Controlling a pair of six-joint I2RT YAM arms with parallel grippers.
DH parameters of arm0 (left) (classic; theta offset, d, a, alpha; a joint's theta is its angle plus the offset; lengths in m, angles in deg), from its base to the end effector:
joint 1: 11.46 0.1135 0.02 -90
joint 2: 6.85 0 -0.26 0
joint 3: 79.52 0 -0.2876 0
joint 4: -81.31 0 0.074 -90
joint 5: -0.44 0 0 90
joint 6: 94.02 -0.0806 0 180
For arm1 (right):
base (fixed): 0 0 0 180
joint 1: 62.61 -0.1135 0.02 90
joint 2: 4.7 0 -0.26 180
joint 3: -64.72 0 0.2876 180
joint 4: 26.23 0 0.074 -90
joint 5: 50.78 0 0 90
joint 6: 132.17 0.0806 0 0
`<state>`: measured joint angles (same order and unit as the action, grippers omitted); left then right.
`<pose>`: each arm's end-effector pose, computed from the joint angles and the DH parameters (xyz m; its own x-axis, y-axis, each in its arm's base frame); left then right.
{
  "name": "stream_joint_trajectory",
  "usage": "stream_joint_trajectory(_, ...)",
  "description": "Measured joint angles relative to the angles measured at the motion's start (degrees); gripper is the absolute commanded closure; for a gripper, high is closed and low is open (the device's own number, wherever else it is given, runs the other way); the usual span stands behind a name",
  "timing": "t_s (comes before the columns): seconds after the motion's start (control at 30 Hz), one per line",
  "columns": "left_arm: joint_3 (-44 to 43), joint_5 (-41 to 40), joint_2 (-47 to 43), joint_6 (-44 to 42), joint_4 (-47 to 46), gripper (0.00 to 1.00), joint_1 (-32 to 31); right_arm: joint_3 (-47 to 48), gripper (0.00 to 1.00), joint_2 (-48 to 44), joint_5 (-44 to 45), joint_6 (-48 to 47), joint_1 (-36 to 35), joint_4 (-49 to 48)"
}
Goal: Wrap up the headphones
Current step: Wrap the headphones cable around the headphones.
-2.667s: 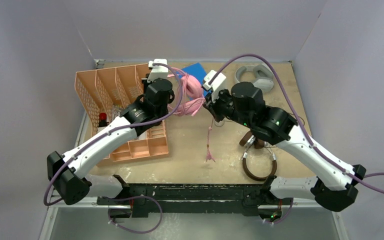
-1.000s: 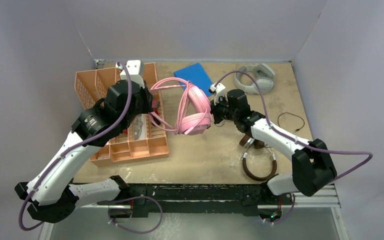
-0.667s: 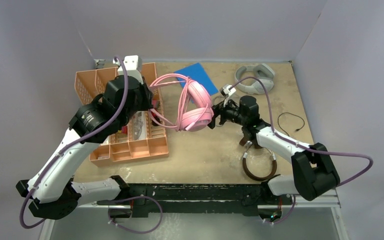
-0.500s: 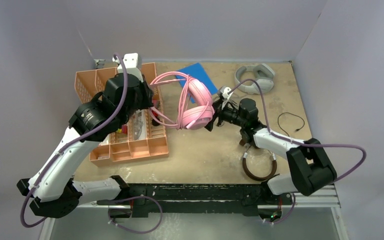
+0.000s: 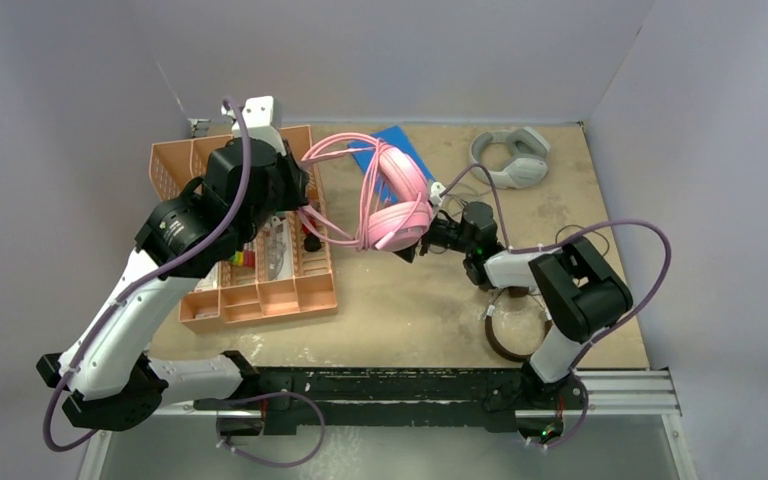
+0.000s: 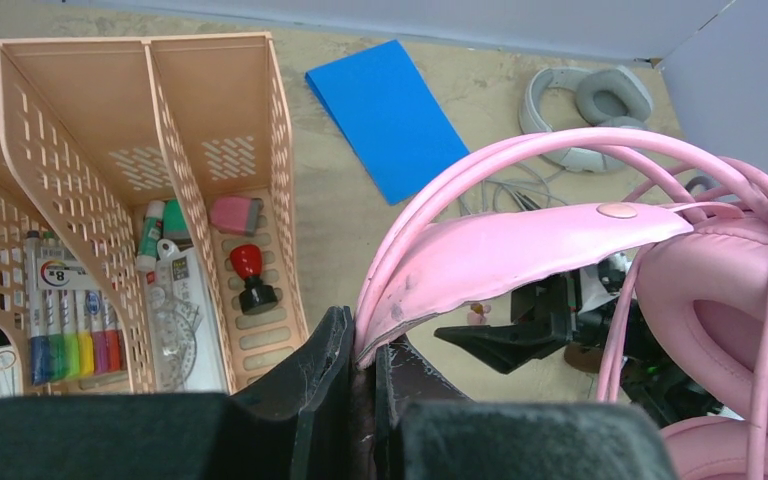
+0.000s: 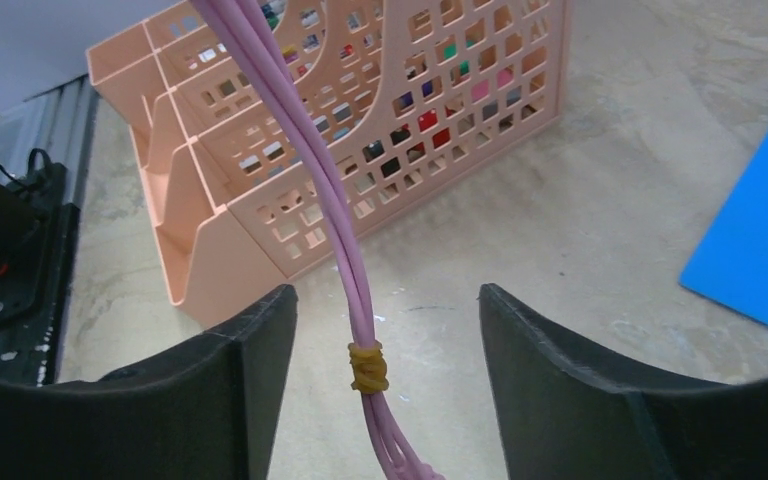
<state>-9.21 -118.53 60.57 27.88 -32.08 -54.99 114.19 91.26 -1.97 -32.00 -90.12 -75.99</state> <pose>0.2188 -0.1540 0.4875 -0.4030 -0.2548 -0.8790 0.0820 0.9465 -0.3120 0.3120 0.2223 0.1712 -0.1145 0.0902 -0.9893 -0.9250 0.3534 0.1393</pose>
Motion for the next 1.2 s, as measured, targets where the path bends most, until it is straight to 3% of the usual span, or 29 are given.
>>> stream_joint_trajectory(0.23, -1.40, -0.33, 0.02, 0.00, 0.02, 1.00, 0.00, -0.02, 0.83, 5.70, -0.57, 3.72, -0.46, -6.10)
stream_joint_trajectory(0.27, -1.55, -0.68, 0.02, 0.02, 0.00, 1.00, 0.00, -0.20, 0.93, 5.97, -0.39, 4.68, -0.48, -6.82)
stream_joint_trajectory(0.33, -1.57, -1.90, -0.04, 0.09, -0.11, 1.00, 0.00, -1.42, 1.00, 5.86, 0.13, 6.93, -0.72, -9.05)
stream_joint_trajectory(0.5, 3.87, -8.20, -2.75, 1.79, -6.05, 1.00, -0.02, -6.38, 1.00, 0.98, 5.27, 11.21, -4.26, -8.02)
stream_joint_trajectory(0.7, 16.11, -18.56, -4.94, 4.48, -20.35, 1.00, 0.00, -9.68, 1.00, -16.90, 15.58, 10.80, -18.64, 6.54)
stream_joint_trajectory(0.8, 19.15, -22.95, -2.08, 4.42, -26.21, 1.00, -0.02, -9.46, 1.00, -25.53, 18.21, 10.47, -21.14, 14.38)
stream_joint_trajectory(1.0, 23.21, -28.13, 4.72, 3.23, -33.35, 1.00, -0.17, -5.01, 1.00, -33.88, 19.63, 9.53, -23.69, 32.00)
stream_joint_trajectory(1.2, 25.35, -29.79, 9.77, 1.70, -35.30, 1.00, -0.81, 6.67, 1.00, -32.22, 17.42, 6.54, -24.65, 49.81)
